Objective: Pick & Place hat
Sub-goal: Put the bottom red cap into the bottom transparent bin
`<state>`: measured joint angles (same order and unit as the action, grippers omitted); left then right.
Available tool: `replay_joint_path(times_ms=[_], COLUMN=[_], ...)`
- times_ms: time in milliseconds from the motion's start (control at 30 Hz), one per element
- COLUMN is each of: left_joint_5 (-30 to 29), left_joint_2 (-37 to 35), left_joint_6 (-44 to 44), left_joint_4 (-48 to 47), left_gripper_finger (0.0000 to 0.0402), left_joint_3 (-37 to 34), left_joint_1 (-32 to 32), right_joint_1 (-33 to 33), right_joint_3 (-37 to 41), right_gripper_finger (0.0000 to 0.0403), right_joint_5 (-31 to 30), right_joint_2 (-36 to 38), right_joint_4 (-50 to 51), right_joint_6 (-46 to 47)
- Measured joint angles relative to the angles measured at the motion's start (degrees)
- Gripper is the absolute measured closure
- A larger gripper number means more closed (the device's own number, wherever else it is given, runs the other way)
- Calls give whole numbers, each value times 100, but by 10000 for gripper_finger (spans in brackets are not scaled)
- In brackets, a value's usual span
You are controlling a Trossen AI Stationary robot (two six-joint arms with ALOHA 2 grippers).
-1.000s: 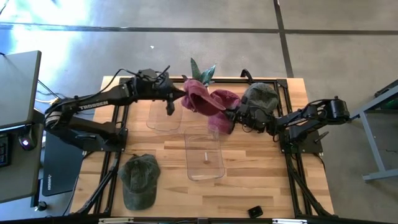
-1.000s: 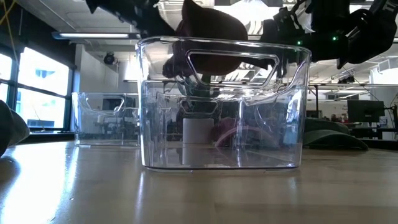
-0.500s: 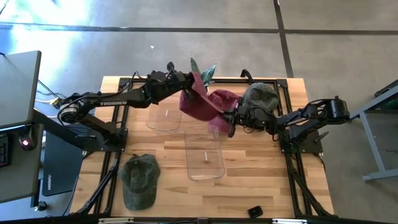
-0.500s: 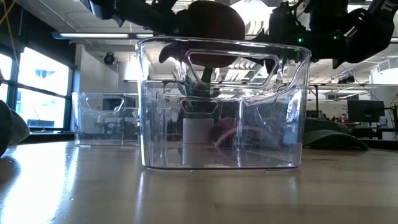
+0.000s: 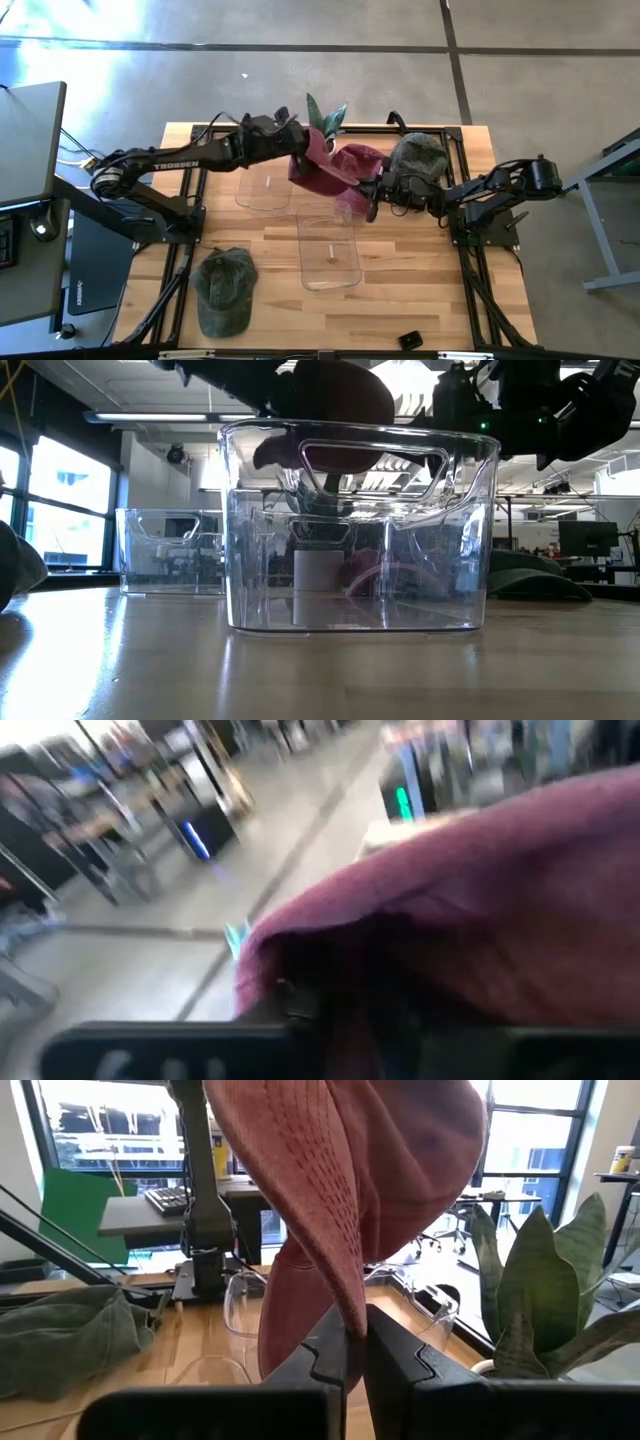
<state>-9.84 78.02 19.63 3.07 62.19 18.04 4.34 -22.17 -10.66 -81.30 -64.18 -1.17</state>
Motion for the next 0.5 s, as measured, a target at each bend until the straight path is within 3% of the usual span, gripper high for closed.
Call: replay_joint_path(times_ms=[300,400,500], left_joint_5=[26,25,6], left_joint_2=[-2,-9,-126], left_joint_6=[148,21,-181], left_joint_4=[-3519,-4440,-4776], left_gripper_finger=[170,147,143], left_joint_3=[1418,1686,1652], left_joint_1=[-7,-4,80], right_joint_1=[2,2,3], right_joint_3=[0,0,0], right_gripper_finger=[391,392,390], right_joint_5=[-36,-36,-39], right_joint_2=[0,0,0], right_joint_4=[47,109,119], right_joint_6=[4,2,2])
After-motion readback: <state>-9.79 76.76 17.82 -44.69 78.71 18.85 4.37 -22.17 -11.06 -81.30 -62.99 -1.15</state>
